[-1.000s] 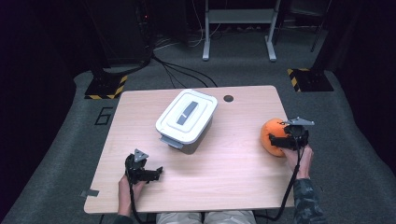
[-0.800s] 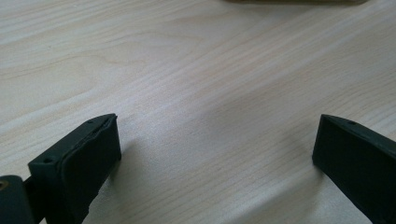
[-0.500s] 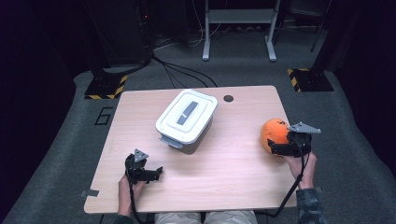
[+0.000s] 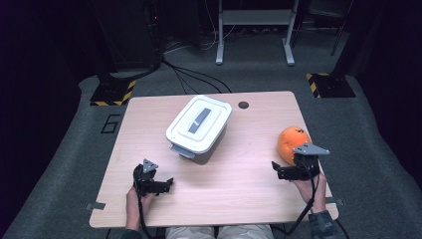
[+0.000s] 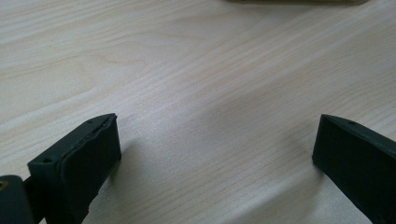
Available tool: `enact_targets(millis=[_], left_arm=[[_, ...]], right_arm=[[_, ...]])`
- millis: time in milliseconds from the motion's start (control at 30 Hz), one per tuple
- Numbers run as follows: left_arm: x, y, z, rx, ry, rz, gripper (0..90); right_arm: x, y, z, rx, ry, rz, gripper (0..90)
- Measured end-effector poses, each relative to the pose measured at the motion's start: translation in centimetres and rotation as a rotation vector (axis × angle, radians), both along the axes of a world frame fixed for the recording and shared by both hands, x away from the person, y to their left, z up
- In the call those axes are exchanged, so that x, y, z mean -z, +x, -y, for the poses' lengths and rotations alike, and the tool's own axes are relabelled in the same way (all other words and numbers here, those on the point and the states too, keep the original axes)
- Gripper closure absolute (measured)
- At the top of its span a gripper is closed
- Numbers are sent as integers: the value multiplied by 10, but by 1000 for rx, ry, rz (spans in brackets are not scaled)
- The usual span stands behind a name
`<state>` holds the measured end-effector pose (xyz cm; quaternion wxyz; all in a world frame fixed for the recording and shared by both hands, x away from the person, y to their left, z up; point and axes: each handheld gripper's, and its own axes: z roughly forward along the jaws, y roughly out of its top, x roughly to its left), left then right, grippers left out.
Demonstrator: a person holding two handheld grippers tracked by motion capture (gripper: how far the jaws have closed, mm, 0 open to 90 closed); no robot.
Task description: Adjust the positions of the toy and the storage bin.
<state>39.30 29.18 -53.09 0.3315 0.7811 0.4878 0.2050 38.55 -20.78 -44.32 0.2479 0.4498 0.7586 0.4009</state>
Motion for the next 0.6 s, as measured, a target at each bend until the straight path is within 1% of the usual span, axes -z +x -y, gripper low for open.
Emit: enact_targets(millis=[100,267,333,367,467,533,600], left_arm=[[0,0,0,3,4,2,8],[0,0,0,0,0,0,8],[0,0,0,0,0,-1,8],[0,0,0,0,0,-1,7],[0,0,0,2,1,-1,7],[0,0,0,1,1,-1,7],[0,0,0,1,1,-1,7]], right_arm=[[9,-3,-10,-30,0,-7,0],[29,-5,-25,-77,-7,-43,0],[37,-3,-29,-91,-24,-60,0],[42,-2,-32,-93,-27,-76,0],[57,2,-36,-107,-56,-98,0],[67,5,-39,-117,-71,-125,0],[76,7,-41,-116,-103,-147,0]])
